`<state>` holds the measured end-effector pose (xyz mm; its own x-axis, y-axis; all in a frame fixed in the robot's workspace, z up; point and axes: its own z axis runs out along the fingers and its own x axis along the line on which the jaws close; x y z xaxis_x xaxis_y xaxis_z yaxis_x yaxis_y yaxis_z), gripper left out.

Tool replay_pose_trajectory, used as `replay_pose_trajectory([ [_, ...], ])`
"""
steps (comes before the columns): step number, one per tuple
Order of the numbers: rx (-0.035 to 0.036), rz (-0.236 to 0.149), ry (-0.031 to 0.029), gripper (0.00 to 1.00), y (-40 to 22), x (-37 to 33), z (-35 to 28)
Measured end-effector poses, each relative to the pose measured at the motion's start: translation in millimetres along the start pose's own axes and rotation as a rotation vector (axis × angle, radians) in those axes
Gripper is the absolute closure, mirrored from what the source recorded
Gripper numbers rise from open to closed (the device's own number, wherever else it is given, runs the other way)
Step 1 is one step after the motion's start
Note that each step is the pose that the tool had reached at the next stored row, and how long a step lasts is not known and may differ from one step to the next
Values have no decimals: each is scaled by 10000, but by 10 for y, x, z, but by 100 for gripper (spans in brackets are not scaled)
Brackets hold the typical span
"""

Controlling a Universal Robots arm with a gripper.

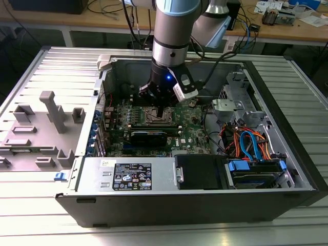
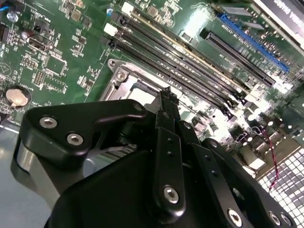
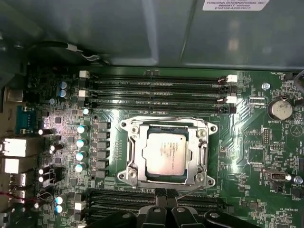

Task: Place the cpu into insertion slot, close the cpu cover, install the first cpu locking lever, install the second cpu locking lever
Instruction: 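Install the second cpu locking lever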

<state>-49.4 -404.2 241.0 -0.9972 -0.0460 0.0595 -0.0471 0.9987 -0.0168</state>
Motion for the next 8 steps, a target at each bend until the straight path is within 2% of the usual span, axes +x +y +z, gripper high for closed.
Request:
replay_pose_trajectory([
  [5,-2,-1,12,89,-48,2,-6],
  [8,-14,-3,37,89,-71,5,-44],
])
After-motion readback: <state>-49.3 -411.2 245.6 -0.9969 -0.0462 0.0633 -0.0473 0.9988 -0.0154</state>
